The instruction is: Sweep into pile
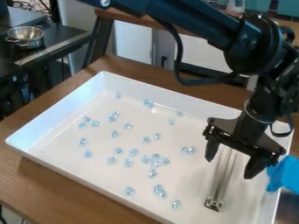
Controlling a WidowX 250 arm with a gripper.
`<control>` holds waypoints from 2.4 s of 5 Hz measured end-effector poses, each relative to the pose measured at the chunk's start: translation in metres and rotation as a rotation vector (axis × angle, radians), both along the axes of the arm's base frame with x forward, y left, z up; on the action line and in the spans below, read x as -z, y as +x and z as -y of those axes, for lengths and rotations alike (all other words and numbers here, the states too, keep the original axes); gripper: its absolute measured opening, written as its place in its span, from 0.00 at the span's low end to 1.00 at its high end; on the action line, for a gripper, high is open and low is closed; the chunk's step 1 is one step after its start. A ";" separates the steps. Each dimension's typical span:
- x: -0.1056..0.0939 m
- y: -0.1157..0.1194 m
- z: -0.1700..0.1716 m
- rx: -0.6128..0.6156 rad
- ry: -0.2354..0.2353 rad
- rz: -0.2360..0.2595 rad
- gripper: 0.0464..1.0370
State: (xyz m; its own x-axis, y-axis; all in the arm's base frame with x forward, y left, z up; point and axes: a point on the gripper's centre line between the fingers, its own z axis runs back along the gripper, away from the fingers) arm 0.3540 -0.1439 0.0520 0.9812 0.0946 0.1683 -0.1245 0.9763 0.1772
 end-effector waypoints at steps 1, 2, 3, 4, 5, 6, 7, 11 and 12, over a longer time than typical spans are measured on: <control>0.015 -0.004 -0.001 -0.002 0.013 -0.039 0.90; 0.016 0.001 -0.012 -0.005 -0.029 -0.066 0.62; 0.021 0.005 -0.026 -0.003 -0.037 -0.050 0.35; 0.021 -0.005 -0.047 0.015 -0.038 -0.050 0.34; 0.023 -0.014 -0.079 0.019 -0.032 -0.054 0.34; 0.025 -0.019 -0.115 0.042 -0.008 -0.071 0.34; 0.026 -0.019 -0.166 0.036 0.016 -0.046 0.34; 0.024 -0.058 -0.283 0.017 -0.037 -0.108 0.34; -0.004 -0.058 -0.247 0.005 -0.203 0.006 0.34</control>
State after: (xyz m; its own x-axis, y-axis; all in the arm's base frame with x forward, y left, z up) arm 0.2961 0.1034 0.0557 0.9807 0.1223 0.1524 -0.1200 0.9925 -0.0243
